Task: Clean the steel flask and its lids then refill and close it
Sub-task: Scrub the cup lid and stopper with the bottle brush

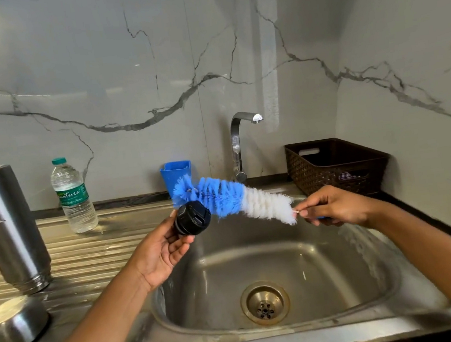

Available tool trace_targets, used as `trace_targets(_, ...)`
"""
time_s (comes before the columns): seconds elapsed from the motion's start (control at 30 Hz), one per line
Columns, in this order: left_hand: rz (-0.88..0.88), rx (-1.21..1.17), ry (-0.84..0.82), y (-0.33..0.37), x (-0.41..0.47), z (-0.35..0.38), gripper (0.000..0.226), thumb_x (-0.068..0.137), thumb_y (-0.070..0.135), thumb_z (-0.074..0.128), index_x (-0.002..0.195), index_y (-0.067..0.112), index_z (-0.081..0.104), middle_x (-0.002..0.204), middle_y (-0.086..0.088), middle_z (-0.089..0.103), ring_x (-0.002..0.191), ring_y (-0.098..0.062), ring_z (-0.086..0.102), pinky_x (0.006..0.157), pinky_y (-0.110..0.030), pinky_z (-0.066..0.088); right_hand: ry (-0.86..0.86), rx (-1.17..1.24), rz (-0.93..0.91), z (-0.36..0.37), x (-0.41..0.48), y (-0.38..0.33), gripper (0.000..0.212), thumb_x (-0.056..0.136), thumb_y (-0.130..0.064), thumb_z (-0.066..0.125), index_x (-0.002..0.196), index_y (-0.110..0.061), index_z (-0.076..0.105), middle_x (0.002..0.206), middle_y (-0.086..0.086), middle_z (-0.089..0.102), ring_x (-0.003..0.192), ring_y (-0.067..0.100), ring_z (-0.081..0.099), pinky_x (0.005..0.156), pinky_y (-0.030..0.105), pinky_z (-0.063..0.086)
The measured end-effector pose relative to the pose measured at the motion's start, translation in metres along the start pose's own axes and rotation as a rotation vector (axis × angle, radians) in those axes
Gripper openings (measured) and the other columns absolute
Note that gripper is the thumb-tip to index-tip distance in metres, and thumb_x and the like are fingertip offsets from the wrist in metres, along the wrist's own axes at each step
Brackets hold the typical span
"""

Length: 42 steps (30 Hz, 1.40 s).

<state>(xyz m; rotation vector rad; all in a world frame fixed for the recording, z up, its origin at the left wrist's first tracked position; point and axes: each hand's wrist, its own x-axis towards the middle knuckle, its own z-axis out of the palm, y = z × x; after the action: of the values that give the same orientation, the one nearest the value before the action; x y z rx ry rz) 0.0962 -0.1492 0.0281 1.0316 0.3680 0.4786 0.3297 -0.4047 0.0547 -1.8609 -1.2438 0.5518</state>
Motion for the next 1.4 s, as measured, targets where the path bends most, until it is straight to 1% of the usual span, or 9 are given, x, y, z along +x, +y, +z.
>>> trace_targets(0.13, 0.012, -0.038, 0.086, 0.005, 0.002, -0.008, 0.026, 0.083, 0.029, 0.059, 0.095, 0.006, 0.062, 0.065, -0.008, 0.07, 0.047, -0.009, 0.065, 0.04, -0.016, 0.051, 0.141, -0.051, -0.119, 0.027, 0.013, -0.003, 0.02, 0.09, -0.006, 0.058, 0.108, -0.008, 0.069, 0.066, -0.01, 0.061, 0.045, -0.004, 0.045, 0.048, 0.008, 0.034)
trace_targets(0.23, 0.034, -0.089, 0.131, 0.009, 0.004, -0.015, 0.024, 0.093, 0.027, 0.053, 0.097, 0.005, 0.062, 0.065, -0.007, 0.071, 0.048, -0.009, 0.066, 0.041, -0.016, 0.051, 0.194, -0.015, -0.153, 0.019, 0.01, -0.005, 0.022, 0.087, -0.003, 0.06, 0.104, -0.016, 0.069, 0.094, -0.018, 0.067, 0.074, -0.014, 0.06, 0.067, 0.005, 0.043)
trace_targets(0.33, 0.042, -0.094, 0.12, 0.007, 0.005, -0.011, 0.026, 0.092, 0.028, 0.053, 0.099, 0.004, 0.062, 0.066, -0.007, 0.071, 0.049, -0.009, 0.066, 0.041, -0.016, 0.051, 0.196, -0.131, -0.18, 0.014, 0.01, -0.001, 0.024, 0.088, -0.006, 0.061, 0.108, -0.018, 0.066, 0.08, -0.031, 0.066, 0.086, -0.016, 0.059, 0.079, 0.006, 0.043)
trace_targets(0.43, 0.052, -0.097, 0.102, 0.002, 0.003, -0.004, 0.025, 0.093, 0.027, 0.052, 0.097, 0.005, 0.062, 0.069, -0.007, 0.071, 0.051, -0.009, 0.067, 0.042, -0.016, 0.052, 0.232, -0.168, -0.222, 0.028, 0.018, 0.001, 0.025, 0.088, -0.009, 0.062, 0.105, -0.027, 0.066, 0.099, -0.029, 0.062, 0.097, -0.018, 0.057, 0.088, 0.007, 0.043)
trace_targets(0.93, 0.275, -0.176, 0.156, 0.007, 0.004, -0.006, 0.014, 0.092, 0.019, 0.052, 0.098, 0.009, 0.059, 0.079, -0.007, 0.074, 0.071, -0.013, 0.072, 0.056, -0.015, 0.055, 0.186, -0.097, -0.176, 0.035, 0.018, 0.004, 0.022, 0.088, -0.01, 0.062, 0.105, -0.024, 0.068, 0.113, -0.013, 0.062, 0.104, -0.014, 0.055, 0.093, 0.007, 0.04)
trace_targets(1.07, 0.249, -0.126, 0.137, -0.005, 0.005, 0.004, 0.014, 0.081, 0.017, 0.06, 0.092, 0.008, 0.06, 0.079, -0.007, 0.074, 0.07, -0.015, 0.072, 0.058, -0.017, 0.056, 0.184, -0.206, -0.198, 0.042, 0.02, 0.006, 0.022, 0.089, -0.011, 0.061, 0.11, -0.014, 0.068, 0.081, -0.034, 0.065, 0.091, -0.014, 0.059, 0.096, 0.015, 0.043)
trace_targets(1.2, 0.301, -0.168, 0.165, 0.0, 0.006, 0.002, 0.004, 0.084, 0.013, 0.058, 0.087, 0.011, 0.059, 0.076, -0.007, 0.074, 0.068, -0.014, 0.072, 0.057, -0.016, 0.056, 0.194, -0.14, -0.185, 0.041, 0.023, 0.003, 0.023, 0.089, -0.011, 0.062, 0.107, -0.023, 0.067, 0.111, -0.015, 0.065, 0.104, -0.012, 0.057, 0.099, 0.015, 0.041)
trace_targets(1.33, 0.267, -0.13, 0.139, -0.007, 0.01, 0.003, 0.004, 0.085, 0.014, 0.058, 0.087, 0.011, 0.06, 0.079, -0.007, 0.074, 0.071, -0.016, 0.072, 0.058, -0.018, 0.057, 0.174, -0.208, -0.159, 0.041, 0.017, 0.001, 0.022, 0.09, -0.01, 0.061, 0.097, -0.03, 0.068, 0.086, -0.029, 0.067, 0.09, -0.017, 0.058, 0.093, 0.016, 0.045)
trace_targets(1.4, 0.274, -0.116, 0.126, -0.008, 0.012, 0.004, 0.007, 0.08, 0.015, 0.06, 0.086, 0.012, 0.06, 0.079, -0.007, 0.074, 0.072, -0.016, 0.073, 0.059, -0.018, 0.057, 0.176, -0.176, -0.146, 0.05, 0.022, -0.003, 0.02, 0.091, -0.008, 0.058, 0.102, -0.021, 0.069, 0.081, -0.027, 0.068, 0.079, -0.022, 0.056, 0.078, 0.007, 0.046)
